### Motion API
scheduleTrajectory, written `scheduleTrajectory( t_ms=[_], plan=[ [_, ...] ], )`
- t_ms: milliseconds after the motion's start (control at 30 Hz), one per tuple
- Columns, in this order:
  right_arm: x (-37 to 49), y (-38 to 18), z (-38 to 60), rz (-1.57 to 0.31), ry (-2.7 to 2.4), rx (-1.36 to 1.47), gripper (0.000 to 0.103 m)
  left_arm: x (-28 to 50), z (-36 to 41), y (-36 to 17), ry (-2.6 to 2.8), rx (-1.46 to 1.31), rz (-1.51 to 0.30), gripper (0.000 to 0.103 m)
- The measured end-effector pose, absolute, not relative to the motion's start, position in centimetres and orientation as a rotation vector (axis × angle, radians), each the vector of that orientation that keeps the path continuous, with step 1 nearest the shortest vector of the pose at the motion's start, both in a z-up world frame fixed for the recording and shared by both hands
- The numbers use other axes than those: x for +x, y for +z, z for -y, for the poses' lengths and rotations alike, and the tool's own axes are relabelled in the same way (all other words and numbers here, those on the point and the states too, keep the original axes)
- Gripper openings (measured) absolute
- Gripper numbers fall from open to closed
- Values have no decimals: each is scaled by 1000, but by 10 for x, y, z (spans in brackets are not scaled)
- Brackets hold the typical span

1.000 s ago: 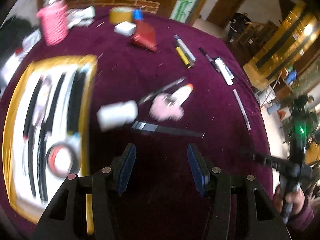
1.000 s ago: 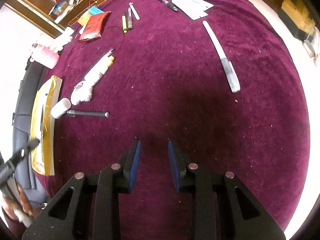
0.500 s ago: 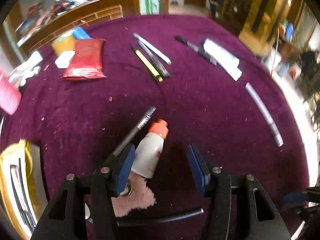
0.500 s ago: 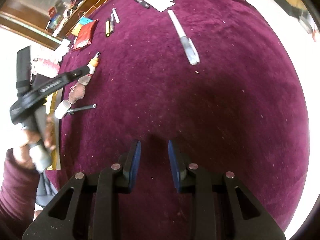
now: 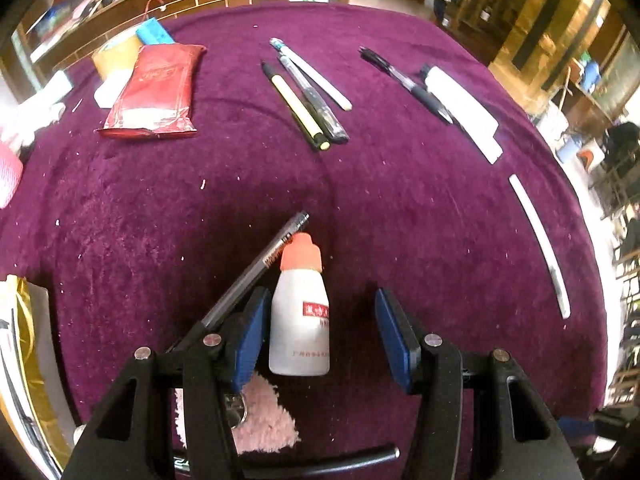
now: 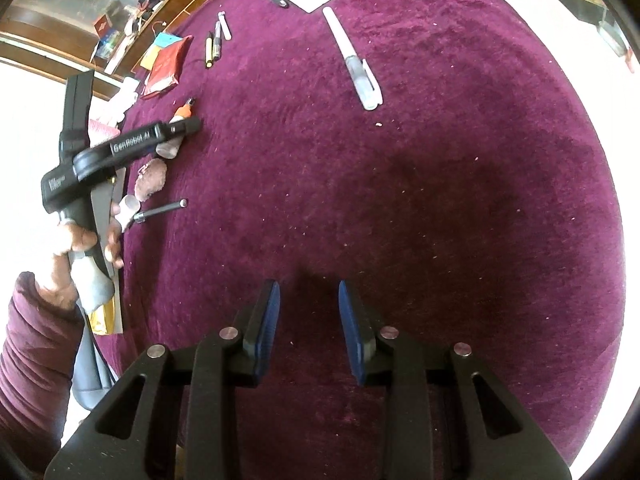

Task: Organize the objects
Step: 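Grasp the white orange-capped bottle with the left tool and lift it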

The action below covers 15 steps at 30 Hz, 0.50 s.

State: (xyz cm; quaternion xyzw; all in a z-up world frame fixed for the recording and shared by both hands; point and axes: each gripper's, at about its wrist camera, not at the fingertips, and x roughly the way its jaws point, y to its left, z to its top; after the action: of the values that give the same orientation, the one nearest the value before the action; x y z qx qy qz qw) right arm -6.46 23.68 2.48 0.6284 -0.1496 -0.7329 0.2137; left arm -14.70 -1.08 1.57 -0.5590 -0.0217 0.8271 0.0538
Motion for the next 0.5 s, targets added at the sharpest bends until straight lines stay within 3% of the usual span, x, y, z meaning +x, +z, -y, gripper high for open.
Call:
scheduleTrajectory(
  t_ms=[100, 133, 167, 267, 500],
  plan=[
    [-65, 25, -235, 406, -2027, 1746, 28, -143, 1, 14, 2550, -1713, -53, 38],
    [-65, 25, -234, 403, -2026, 1747, 28, -140, -4, 16, 2554, -1701, -91, 24],
    [-65, 25, -234, 399, -2028, 1749, 28, -138, -6, 17, 2544, -1707, -89, 22],
    [-66, 26, -231, 381, -2035, 1748, 28, -128, -6, 28, 2551, -1666, -35, 22],
    [-70, 33, -199, 296, -2005, 1715, 28, -74, 33, 80, 2564, -1497, 317, 22]
  ],
)
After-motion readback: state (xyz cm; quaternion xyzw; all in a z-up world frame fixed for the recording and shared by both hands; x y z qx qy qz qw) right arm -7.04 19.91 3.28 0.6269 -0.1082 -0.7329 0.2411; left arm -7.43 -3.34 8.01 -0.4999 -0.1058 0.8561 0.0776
